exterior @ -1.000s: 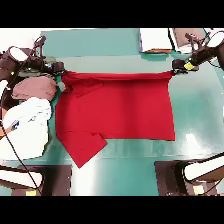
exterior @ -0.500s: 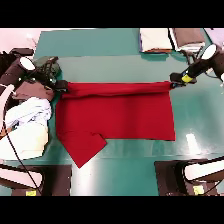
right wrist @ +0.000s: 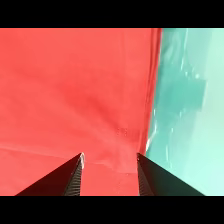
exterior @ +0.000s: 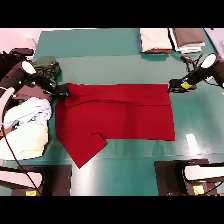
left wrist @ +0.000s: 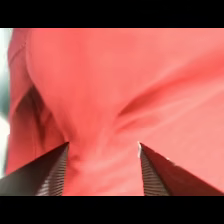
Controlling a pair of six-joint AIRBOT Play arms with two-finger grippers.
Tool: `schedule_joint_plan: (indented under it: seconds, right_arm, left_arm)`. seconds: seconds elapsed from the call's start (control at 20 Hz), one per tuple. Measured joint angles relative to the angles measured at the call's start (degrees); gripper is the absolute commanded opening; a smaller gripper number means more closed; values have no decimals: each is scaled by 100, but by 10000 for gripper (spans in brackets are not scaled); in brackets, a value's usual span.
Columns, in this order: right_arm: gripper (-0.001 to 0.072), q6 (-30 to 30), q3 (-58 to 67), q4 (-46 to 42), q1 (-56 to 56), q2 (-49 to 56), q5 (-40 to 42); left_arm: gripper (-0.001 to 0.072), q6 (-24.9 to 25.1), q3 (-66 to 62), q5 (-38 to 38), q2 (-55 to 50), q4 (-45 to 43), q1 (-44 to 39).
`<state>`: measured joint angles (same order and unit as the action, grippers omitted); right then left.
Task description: Fold the shirts.
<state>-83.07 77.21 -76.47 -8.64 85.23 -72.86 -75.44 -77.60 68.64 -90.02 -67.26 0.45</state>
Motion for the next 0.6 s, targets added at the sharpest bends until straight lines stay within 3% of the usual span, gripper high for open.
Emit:
schedule_joint_plan:
  seconds: [0.25, 0.3, 0.6]
  right_arm:
    - [393, 98, -494, 31, -337, -811, -511]
    - [460, 116, -791, 28, -485, -1029, -623]
    - [469, 363, -3095, 140, -1484, -2079, -892]
  left_arm:
    - [517, -374, 442, 326, 1137, -693, 0]
    - [517, -446, 678, 363, 1447, -782, 2]
    - [517, -789, 2326, 538, 3101, -621, 9]
